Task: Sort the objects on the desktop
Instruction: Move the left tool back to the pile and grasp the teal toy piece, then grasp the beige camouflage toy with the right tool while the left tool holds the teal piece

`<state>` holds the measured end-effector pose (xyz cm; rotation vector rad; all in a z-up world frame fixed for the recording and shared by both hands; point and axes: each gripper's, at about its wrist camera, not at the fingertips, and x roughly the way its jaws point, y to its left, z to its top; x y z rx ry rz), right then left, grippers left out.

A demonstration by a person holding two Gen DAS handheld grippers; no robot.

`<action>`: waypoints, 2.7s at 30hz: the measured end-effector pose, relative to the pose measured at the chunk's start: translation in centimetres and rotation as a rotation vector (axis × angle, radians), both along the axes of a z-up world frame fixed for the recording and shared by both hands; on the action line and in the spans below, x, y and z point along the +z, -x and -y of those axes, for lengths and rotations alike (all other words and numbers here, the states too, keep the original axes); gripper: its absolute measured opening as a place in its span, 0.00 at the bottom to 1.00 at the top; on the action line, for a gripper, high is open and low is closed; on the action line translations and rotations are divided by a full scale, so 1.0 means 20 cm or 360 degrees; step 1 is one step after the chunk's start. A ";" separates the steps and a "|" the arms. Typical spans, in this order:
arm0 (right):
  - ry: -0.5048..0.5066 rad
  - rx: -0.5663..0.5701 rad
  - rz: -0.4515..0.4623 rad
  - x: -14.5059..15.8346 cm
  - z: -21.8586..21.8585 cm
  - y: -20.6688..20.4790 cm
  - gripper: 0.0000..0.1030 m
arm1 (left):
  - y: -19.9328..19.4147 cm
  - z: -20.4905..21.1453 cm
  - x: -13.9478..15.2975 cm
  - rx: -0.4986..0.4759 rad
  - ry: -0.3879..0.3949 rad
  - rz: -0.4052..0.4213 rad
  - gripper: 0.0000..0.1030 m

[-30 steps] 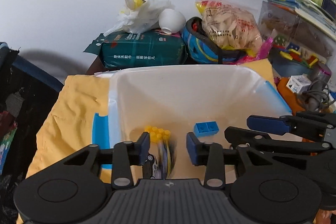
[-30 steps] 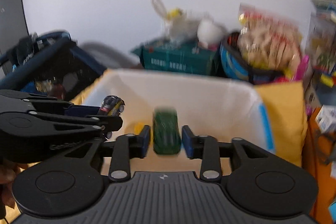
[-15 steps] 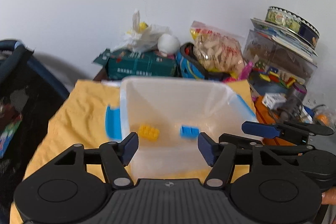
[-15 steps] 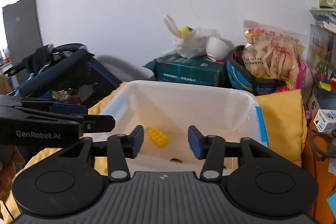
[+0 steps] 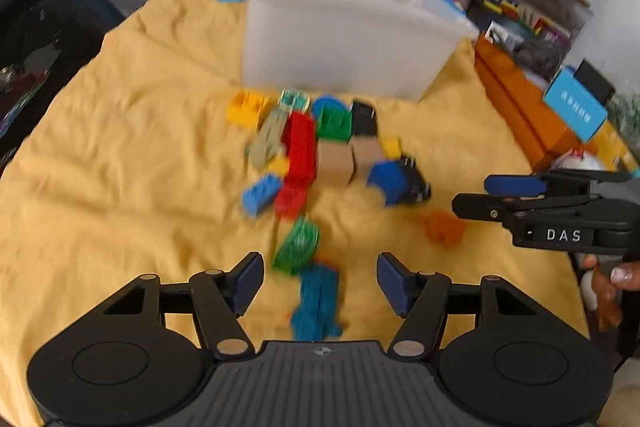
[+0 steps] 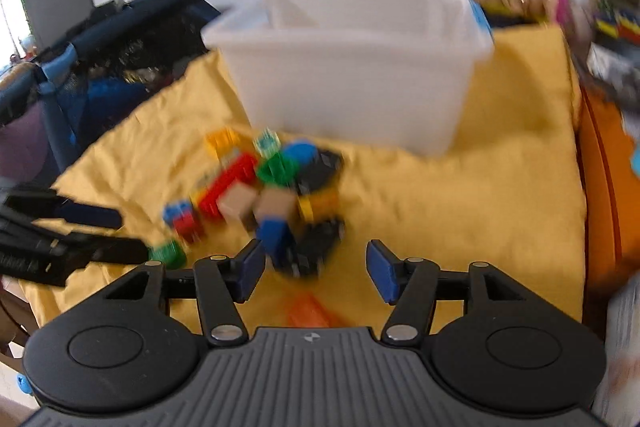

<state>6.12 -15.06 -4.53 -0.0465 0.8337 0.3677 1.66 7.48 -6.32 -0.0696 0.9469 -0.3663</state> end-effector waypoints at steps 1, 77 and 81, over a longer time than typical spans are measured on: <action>0.0004 0.0003 -0.0016 -0.02 0.01 0.01 0.58 | 0.02 0.00 -0.01 -0.0006 -0.0017 -0.0007 0.64; 0.0294 0.0117 -0.0190 -0.15 -0.83 -0.54 0.50 | -0.04 -0.01 -0.16 -0.0314 0.0020 -0.0136 0.24; 0.0355 0.0132 -0.0175 -0.18 -0.87 -0.58 0.52 | -0.06 -0.02 -0.16 -0.0319 0.0026 -0.0141 0.24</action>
